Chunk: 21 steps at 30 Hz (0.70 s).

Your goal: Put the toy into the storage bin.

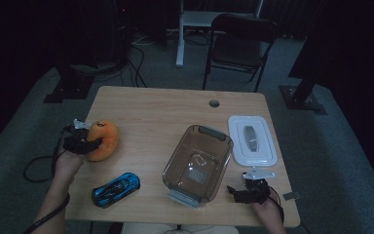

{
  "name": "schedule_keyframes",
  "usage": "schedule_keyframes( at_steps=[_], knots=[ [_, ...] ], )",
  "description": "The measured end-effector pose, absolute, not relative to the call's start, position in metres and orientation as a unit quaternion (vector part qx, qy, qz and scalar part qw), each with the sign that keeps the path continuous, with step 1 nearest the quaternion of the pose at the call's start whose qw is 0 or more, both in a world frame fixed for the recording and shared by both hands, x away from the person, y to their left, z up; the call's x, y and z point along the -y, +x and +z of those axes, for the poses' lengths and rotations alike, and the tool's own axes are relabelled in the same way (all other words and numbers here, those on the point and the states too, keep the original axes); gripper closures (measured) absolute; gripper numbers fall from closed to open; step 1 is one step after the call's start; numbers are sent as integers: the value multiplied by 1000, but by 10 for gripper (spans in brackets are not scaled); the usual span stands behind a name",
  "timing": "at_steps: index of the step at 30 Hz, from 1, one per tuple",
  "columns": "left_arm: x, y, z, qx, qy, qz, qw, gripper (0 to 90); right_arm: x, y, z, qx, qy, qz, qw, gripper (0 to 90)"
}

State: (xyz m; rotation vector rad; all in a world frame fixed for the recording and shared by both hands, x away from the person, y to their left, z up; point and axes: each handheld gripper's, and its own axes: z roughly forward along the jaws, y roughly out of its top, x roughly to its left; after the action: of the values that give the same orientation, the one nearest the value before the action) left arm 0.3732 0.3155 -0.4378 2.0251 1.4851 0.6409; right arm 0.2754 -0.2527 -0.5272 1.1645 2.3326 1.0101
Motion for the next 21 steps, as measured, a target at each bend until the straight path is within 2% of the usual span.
schedule_keyframes(
  at_steps=[21],
  knots=[
    [-267,365,-382,-470,793,229,311,621,253,275,-527,-821,411,356,172,138]
  ],
)
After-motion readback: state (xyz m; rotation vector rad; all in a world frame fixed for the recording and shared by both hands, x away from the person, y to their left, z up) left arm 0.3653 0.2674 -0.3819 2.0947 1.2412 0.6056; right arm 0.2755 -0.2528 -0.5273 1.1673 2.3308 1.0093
